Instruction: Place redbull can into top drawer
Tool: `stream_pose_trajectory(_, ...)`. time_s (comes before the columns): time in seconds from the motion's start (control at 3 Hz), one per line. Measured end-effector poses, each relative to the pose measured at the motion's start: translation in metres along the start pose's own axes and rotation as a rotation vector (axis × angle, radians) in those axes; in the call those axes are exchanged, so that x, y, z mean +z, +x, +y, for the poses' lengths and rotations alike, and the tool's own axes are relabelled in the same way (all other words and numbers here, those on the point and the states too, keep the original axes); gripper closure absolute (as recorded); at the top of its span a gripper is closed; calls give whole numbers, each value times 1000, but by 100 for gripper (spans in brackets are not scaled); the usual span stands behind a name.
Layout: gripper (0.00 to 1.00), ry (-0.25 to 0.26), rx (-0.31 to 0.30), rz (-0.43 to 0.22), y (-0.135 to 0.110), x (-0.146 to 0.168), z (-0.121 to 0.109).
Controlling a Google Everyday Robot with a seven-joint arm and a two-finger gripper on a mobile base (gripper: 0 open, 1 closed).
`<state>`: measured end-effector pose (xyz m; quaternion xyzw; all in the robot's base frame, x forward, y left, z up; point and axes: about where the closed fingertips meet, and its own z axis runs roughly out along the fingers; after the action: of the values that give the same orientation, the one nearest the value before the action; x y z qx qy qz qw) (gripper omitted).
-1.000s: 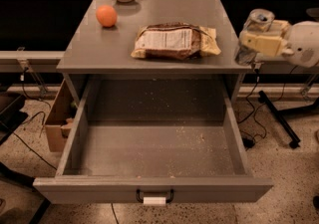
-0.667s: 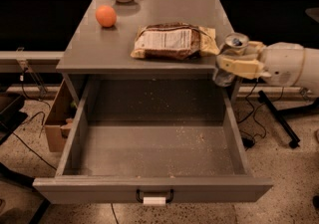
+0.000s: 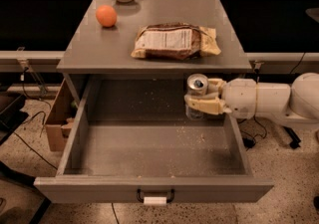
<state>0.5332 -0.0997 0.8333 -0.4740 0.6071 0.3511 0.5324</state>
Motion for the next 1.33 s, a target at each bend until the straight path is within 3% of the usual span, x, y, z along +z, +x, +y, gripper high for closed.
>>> stream_pose_trajectory(0.33, 100, -21, 3, 39, 43, 29, 9)
stream_pose_trajectory(0.67, 100, -39, 29, 32, 76, 58, 19)
stream_pose_trajectory(1.33, 99, -107, 91, -16, 107, 111, 48)
